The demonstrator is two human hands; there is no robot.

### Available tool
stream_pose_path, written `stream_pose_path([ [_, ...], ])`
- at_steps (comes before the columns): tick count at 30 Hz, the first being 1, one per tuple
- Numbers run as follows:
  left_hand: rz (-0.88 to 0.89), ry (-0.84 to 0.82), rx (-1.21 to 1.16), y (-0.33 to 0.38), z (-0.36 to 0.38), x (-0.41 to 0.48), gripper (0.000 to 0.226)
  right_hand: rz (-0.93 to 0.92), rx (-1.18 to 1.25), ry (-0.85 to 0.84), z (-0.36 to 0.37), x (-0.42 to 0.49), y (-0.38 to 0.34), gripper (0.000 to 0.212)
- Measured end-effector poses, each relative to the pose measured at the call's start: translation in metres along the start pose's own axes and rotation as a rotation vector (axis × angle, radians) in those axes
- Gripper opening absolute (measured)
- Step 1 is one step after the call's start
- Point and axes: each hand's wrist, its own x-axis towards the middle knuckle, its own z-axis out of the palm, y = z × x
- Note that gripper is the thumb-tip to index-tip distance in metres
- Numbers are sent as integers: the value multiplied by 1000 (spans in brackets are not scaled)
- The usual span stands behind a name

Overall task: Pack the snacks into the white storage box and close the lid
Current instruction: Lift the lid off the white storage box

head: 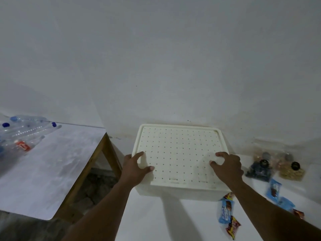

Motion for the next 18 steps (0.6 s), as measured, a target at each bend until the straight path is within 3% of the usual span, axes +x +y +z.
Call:
stream_pose_path([
  [9,121,192,-84,26,-33,-36,79,-181,192,126,-46,-37,-19,34],
  [18,167,294,-109,21,-43,-144,79,-281,277,123,-90,-126,8,36],
])
